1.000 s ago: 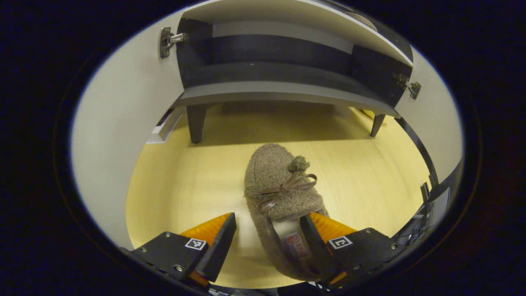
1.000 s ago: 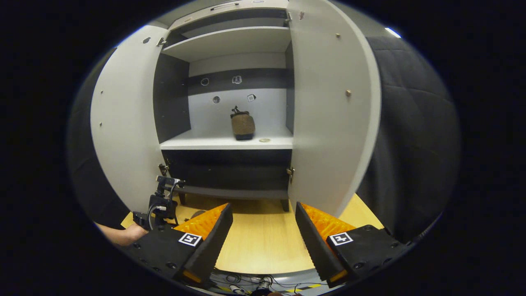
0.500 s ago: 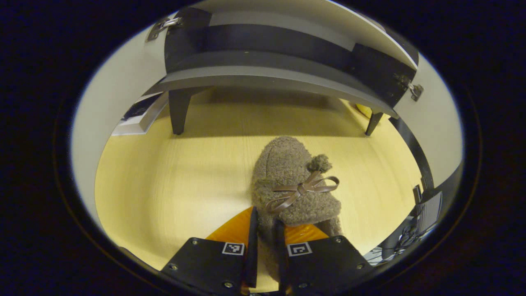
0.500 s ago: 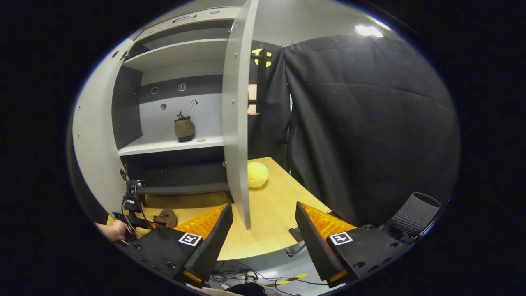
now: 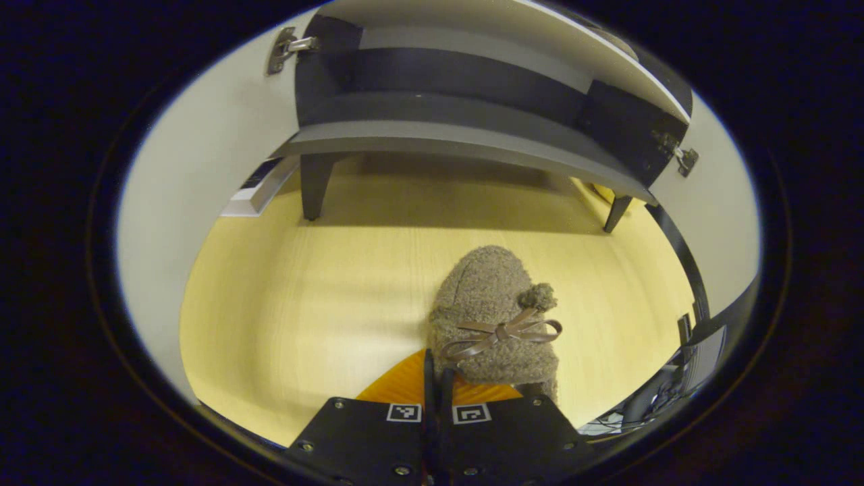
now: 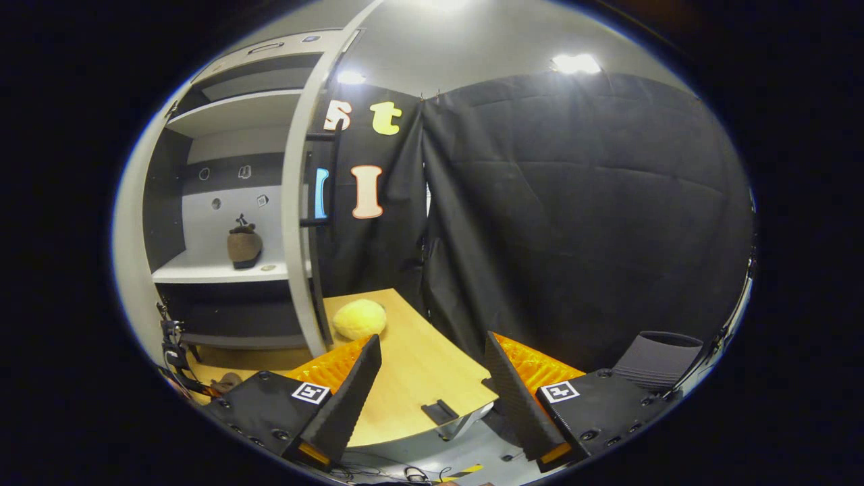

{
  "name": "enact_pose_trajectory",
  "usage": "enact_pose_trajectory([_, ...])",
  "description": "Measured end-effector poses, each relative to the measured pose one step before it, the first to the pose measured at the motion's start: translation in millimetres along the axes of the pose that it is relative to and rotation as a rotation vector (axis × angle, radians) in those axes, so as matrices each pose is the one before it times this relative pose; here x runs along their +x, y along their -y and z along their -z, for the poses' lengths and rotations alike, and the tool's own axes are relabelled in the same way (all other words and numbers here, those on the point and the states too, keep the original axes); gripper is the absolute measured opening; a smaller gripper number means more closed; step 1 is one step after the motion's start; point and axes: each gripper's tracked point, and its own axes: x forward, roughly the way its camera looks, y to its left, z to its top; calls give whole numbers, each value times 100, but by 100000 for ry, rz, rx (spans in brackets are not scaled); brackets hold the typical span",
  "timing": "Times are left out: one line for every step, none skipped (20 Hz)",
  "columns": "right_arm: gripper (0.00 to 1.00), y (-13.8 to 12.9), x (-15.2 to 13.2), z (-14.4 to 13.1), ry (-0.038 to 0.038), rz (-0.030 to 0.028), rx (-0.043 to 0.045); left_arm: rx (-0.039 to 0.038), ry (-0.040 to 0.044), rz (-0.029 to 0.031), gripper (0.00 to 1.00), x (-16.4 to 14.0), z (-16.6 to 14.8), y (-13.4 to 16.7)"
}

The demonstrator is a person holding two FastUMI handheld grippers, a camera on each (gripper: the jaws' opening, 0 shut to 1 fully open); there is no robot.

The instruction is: Grab one shoe with the right hand and put it into the shoe cabinet, grab the other shoe with the left hand and put it into the shoe cabinet; then close the right door with the right hand and the left door with the left hand.

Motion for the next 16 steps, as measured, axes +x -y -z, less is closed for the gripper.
enact_pose_trajectory([98, 400, 1114, -632, 1216, 139, -416, -1232, 363, -832, 2, -254, 120, 106])
enact_pose_trajectory([94, 229, 1131, -671, 673, -626, -24, -1411, 712, -116, 2, -448, -268, 70])
enact_pose_trajectory([94, 303, 1083, -696, 869, -538, 221, -1363, 598, 520, 2, -419, -423, -33])
enact_pose_trajectory([98, 270, 1105, -627, 1544, -371, 200, -1265, 1055, 718, 2, -873, -448, 475])
enact_pose_trajectory([98, 279, 1080, -639, 1431, 117, 158, -1160, 1868, 798, 2, -1526, -565, 462])
enact_pose_trajectory([98, 175, 907, -453, 994, -108, 518, -742, 1990, 1007, 2, -1415, -719, 567])
enact_pose_trajectory([94, 131, 986, -601, 696, -561, 961, -704, 1613, 550, 2, -1680, -636, 436])
enact_pose_trajectory([94, 124, 683, -96, 263, -957, 1013, -488, 1695, 501, 2, -1575, -912, 693])
enact_pose_trajectory([94, 370, 869, 81, -404, -509, 22, -229, 1858, 503, 2, -1427, -930, 824])
enact_pose_trajectory([95, 547, 653, -83, -197, 318, -370, 384, 2028, 750, 2, -1143, -980, 820])
enact_pose_trajectory([97, 494, 694, -335, 663, 84, -48, 319, 1791, 474, 2, -1032, -810, 724])
enact_pose_trajectory([97, 361, 580, -310, 1039, 125, 136, -228, 1599, -107, 2, -755, -1036, 712])
enact_pose_trajectory([97, 387, 448, -214, 550, -97, 52, 79, 1562, -2, 2, -1214, -869, 159])
enact_pose_trajectory([97, 316, 384, -105, 310, 155, -61, 808, 1715, 79, 2, -819, -1187, 69])
enact_pose_trajectory([97, 460, 312, -121, 692, 369, 117, 1425, 1771, -172, 1, -989, -1471, 30])
enact_pose_trajectory([97, 276, 286, -158, 884, 253, 480, 1521, 1532, -485, 2, -568, -1412, 331])
